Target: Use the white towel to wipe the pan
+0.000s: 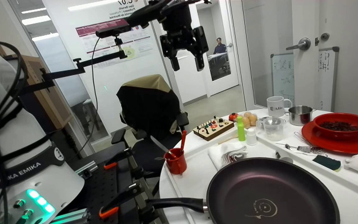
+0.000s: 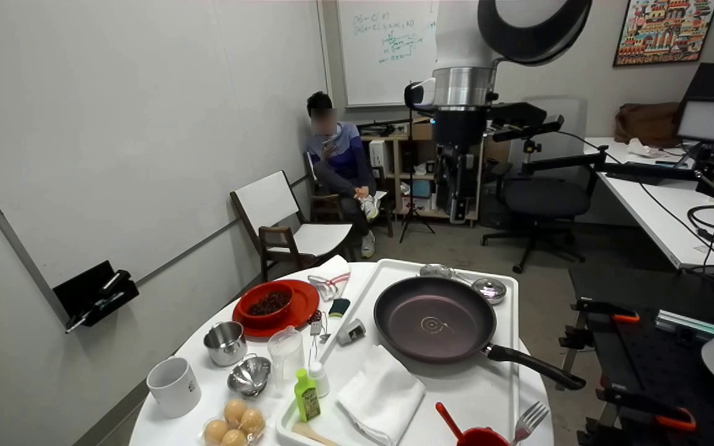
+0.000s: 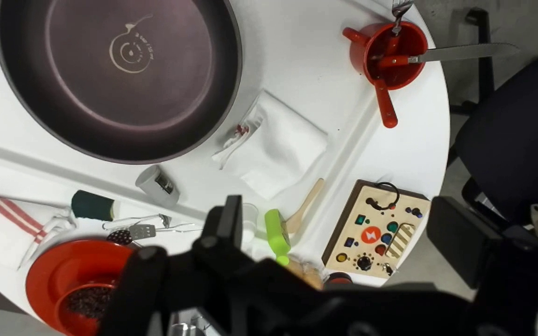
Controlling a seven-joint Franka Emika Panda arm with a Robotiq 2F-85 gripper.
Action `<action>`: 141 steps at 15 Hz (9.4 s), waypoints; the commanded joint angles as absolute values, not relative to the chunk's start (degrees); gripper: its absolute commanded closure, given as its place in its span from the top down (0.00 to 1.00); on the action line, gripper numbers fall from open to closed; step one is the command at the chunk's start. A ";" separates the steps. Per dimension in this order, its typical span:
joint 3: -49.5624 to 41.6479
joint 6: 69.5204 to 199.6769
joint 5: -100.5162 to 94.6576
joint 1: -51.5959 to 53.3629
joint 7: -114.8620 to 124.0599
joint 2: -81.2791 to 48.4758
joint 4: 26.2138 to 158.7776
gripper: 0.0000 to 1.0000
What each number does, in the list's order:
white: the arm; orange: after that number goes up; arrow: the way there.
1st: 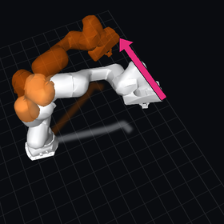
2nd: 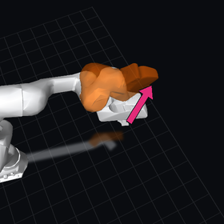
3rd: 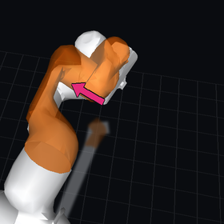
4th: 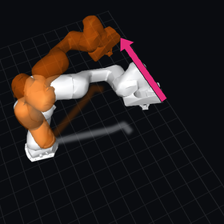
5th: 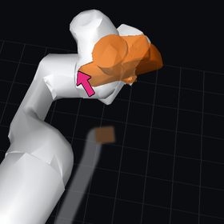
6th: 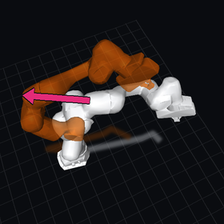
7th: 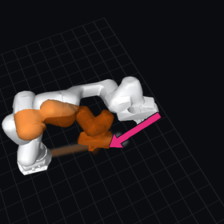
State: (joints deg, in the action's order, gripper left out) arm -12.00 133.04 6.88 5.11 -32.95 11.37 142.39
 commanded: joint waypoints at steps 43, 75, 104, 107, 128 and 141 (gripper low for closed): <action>3.86 150.56 -3.70 -1.93 -54.68 -28.14 124.24 1.00; -1.08 159.29 -24.64 5.85 -37.30 -52.33 108.51 1.00; -1.85 161.97 -26.55 6.28 -34.17 -58.40 104.34 0.08; 0.47 162.84 -25.80 4.36 -35.36 -55.14 107.36 0.08; -3.58 172.71 -23.38 -3.49 -23.16 -33.15 127.15 0.08; -15.41 170.75 -20.56 1.16 -6.47 -42.09 122.53 0.08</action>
